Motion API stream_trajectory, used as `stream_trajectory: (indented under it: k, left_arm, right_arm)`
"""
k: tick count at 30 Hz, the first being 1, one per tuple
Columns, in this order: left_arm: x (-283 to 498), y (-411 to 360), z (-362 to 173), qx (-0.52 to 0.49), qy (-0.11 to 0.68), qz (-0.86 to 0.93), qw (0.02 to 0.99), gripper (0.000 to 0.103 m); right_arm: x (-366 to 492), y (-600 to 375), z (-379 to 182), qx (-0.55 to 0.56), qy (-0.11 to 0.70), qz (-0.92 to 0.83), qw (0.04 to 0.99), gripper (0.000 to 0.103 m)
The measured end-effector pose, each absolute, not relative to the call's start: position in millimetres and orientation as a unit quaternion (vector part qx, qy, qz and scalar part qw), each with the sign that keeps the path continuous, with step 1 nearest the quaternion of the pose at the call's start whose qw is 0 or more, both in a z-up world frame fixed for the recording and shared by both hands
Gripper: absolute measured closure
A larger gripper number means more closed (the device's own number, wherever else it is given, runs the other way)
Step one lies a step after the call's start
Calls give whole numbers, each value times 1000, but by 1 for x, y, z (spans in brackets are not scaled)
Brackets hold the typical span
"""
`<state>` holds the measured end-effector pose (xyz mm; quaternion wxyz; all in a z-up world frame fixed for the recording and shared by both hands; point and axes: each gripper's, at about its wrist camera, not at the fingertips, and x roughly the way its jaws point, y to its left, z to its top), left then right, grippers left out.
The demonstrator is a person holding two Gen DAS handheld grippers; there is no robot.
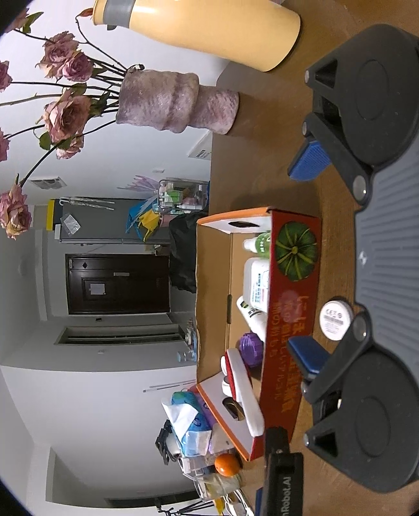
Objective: Organize rigid objects
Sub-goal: 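Withdraw both tools from the box toward the charger cube and round tin, then grasp the white-and-yellow charger cube with the left tool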
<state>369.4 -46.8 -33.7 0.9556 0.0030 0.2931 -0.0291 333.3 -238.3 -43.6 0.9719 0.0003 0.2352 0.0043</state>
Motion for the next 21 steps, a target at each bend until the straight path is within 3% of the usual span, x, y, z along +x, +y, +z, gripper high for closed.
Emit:
stream_trajectory:
  k: [21]
  left_arm:
    - [357, -78, -78, 7, 353, -50, 934, 0]
  right_arm:
    - [305, -280, -62, 13, 260, 1, 965, 0]
